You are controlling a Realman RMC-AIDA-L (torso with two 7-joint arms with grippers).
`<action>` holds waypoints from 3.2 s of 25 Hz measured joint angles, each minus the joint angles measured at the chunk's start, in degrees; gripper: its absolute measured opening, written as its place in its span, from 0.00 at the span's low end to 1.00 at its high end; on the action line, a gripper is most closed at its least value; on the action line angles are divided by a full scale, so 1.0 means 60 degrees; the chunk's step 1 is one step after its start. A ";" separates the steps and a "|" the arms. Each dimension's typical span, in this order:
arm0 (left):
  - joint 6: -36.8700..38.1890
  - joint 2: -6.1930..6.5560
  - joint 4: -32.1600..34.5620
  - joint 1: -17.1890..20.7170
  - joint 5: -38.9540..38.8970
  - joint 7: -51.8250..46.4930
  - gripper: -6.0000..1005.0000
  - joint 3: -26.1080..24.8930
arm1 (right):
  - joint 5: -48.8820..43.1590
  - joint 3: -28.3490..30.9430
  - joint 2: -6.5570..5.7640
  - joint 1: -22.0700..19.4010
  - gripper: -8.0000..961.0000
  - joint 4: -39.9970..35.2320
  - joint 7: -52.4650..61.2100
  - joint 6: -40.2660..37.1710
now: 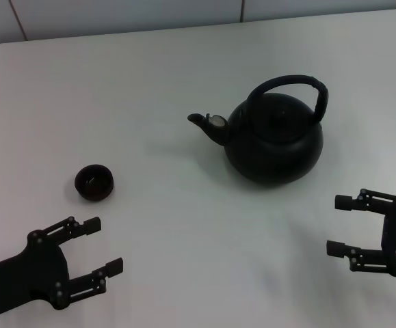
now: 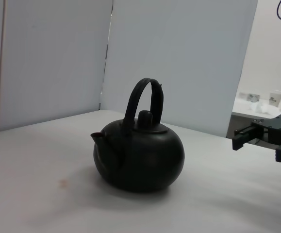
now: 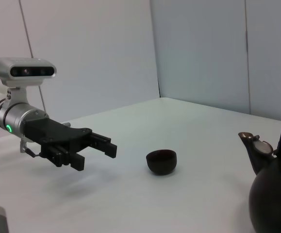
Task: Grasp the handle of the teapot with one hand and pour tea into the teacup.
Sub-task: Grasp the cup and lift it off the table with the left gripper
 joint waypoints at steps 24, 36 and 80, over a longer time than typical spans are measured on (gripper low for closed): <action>0.0028 -0.0035 0.0008 -0.0075 -0.0016 -0.0127 0.78 0.0016 | 0.0040 0.0038 0.0000 0.0080 0.81 -0.0015 0.0000 -0.0001; -0.0251 -0.0183 -0.0275 -0.0105 -0.0345 0.0851 0.78 -0.3255 | 0.0070 0.0068 0.0011 0.0165 0.81 -0.0020 0.0000 -0.0050; -0.3429 -0.0291 -0.1375 -0.1209 -0.0162 0.2059 0.74 -0.2124 | 0.0155 0.0128 0.0015 0.0351 0.81 -0.0059 0.0074 -0.0091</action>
